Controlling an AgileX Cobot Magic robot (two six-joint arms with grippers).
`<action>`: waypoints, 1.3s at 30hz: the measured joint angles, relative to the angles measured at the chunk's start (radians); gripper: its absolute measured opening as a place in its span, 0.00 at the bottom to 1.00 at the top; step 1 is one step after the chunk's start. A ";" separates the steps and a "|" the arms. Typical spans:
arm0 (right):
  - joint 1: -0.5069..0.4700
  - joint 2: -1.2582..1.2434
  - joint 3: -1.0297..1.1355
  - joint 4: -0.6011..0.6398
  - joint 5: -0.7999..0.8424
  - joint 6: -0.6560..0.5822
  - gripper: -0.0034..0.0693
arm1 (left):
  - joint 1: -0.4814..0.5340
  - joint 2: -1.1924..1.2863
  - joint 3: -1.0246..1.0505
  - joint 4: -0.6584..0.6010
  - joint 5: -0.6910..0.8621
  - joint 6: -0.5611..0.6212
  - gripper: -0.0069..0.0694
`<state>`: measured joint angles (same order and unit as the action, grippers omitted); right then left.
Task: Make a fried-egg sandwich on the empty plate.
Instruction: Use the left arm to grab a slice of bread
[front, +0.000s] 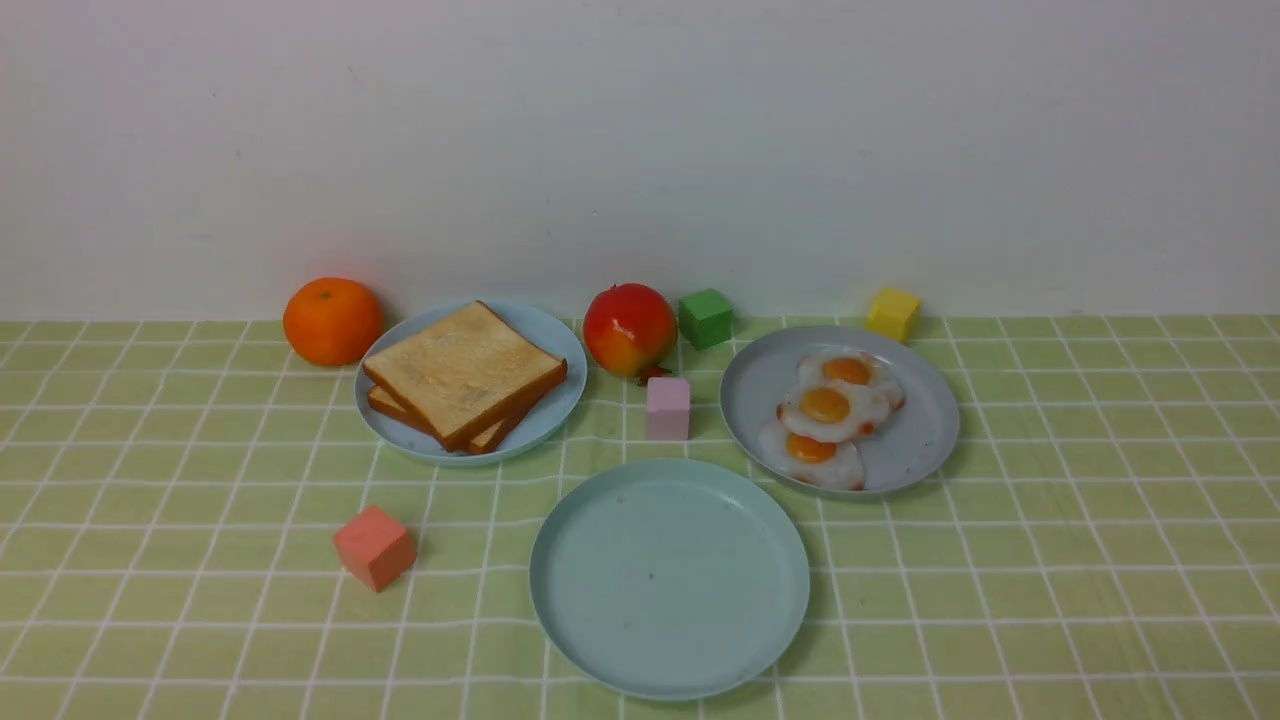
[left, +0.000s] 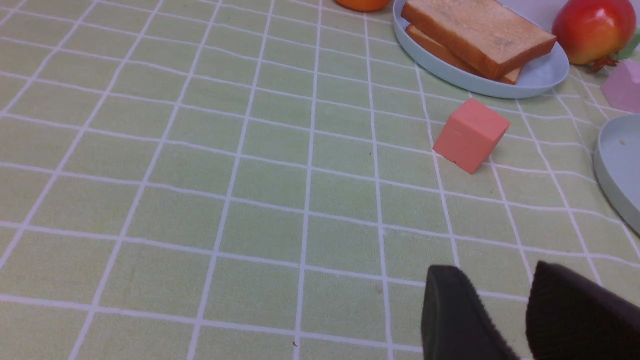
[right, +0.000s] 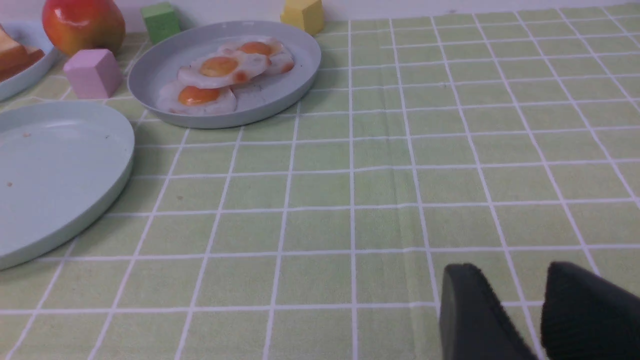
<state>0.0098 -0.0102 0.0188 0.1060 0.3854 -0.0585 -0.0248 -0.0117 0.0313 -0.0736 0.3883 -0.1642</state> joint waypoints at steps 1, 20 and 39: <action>0.000 0.000 0.000 0.000 0.000 0.000 0.38 | 0.000 0.000 0.000 0.000 0.000 0.000 0.40; 0.000 0.000 0.000 0.000 0.000 0.000 0.38 | 0.000 0.000 0.000 -0.251 -0.178 -0.167 0.40; 0.000 0.000 0.000 0.000 0.000 0.000 0.38 | -0.075 0.412 -0.454 -0.421 0.084 0.085 0.07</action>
<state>0.0098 -0.0102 0.0188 0.1060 0.3854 -0.0585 -0.0998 0.4000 -0.4227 -0.4946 0.4728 -0.0792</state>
